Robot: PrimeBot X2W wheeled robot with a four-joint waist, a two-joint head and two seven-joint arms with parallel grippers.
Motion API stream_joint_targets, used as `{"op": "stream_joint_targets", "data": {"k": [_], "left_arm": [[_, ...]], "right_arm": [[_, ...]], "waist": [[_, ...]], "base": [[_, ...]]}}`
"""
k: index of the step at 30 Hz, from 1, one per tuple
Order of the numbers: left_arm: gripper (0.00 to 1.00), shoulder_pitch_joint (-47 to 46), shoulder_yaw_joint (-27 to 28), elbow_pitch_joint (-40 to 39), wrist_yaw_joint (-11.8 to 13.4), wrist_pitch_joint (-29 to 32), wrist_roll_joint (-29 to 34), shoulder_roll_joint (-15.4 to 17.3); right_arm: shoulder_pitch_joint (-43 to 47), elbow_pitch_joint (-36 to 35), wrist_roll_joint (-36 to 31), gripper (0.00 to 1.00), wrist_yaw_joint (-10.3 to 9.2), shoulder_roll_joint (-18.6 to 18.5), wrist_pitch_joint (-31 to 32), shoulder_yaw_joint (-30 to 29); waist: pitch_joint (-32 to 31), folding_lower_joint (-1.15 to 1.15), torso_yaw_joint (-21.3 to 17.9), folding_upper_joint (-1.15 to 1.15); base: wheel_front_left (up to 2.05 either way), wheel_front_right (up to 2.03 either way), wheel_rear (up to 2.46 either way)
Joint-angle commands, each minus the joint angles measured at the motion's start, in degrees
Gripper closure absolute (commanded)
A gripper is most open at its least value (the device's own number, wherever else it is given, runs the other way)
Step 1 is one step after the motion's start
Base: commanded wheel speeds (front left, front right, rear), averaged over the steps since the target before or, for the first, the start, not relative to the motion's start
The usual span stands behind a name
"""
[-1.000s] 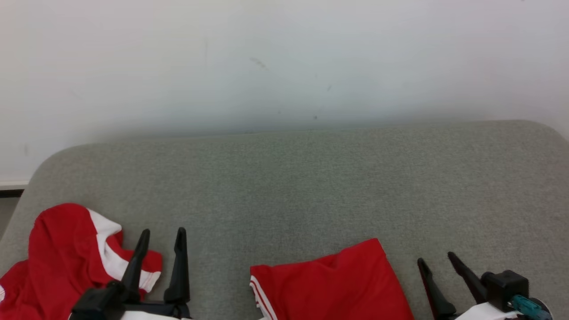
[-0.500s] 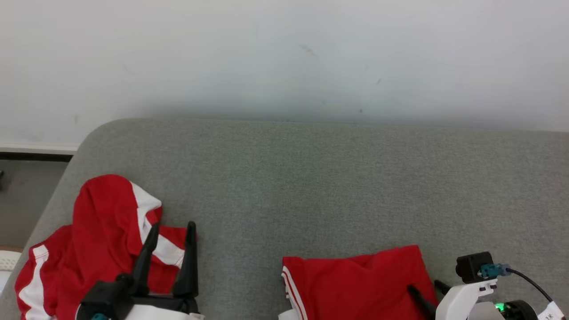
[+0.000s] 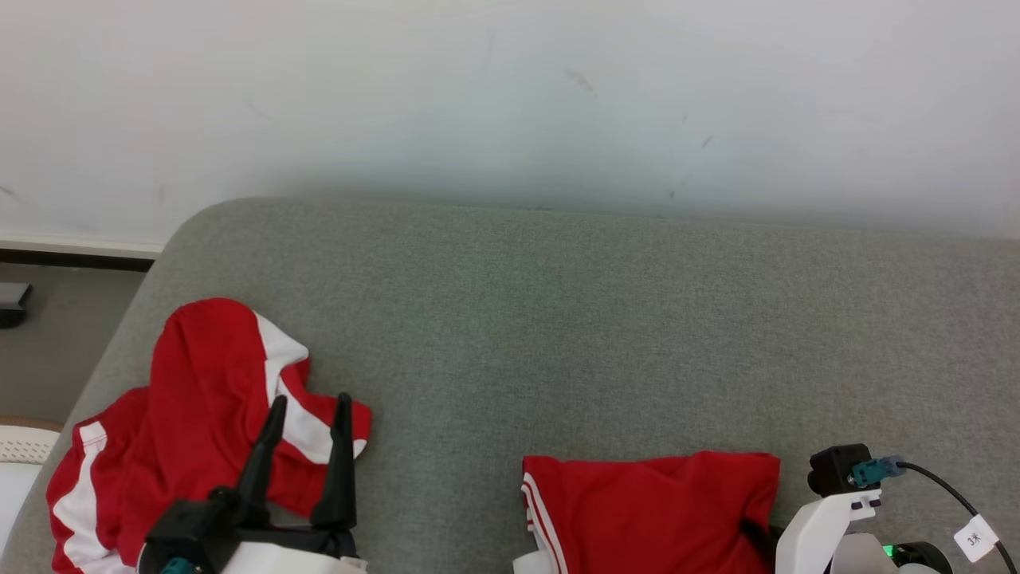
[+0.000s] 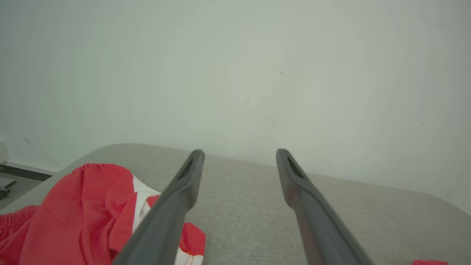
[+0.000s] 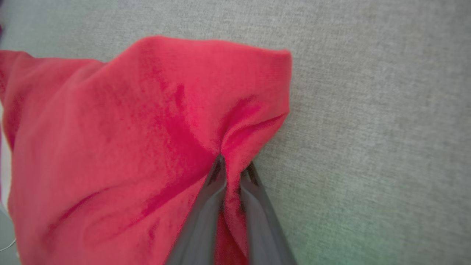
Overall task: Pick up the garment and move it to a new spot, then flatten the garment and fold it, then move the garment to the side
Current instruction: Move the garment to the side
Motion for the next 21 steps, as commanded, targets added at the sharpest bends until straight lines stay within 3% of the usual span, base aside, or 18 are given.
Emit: {"op": "stream_joint_targets", "data": {"k": [1,11,21], "left_arm": [[0.0,-0.3,0.0,0.3,0.2,0.0,-0.4,0.2],[0.0,-0.6,-0.9,-0.1,-0.4,0.0,-0.2,0.2],[0.0,-3.8,-5.3,-1.0,-1.1,0.0,-0.1,0.2]], "right_arm": [[0.6,0.8,0.6,1.0,0.22,0.3,0.1,1.3],[-3.7,-1.7,3.8,1.0,0.21,-2.4,-2.2,3.2],[-12.4,-3.5,5.2,1.0,0.14,-6.1,-2.6,5.8]], "waist": [[-0.1,0.0,-0.2,0.0],[-0.4,0.0,-2.1,0.0],[3.1,0.0,-6.1,0.0]], "base": [[0.0,0.0,0.0],[0.0,0.0,0.0],[0.0,0.0,0.0]]}}
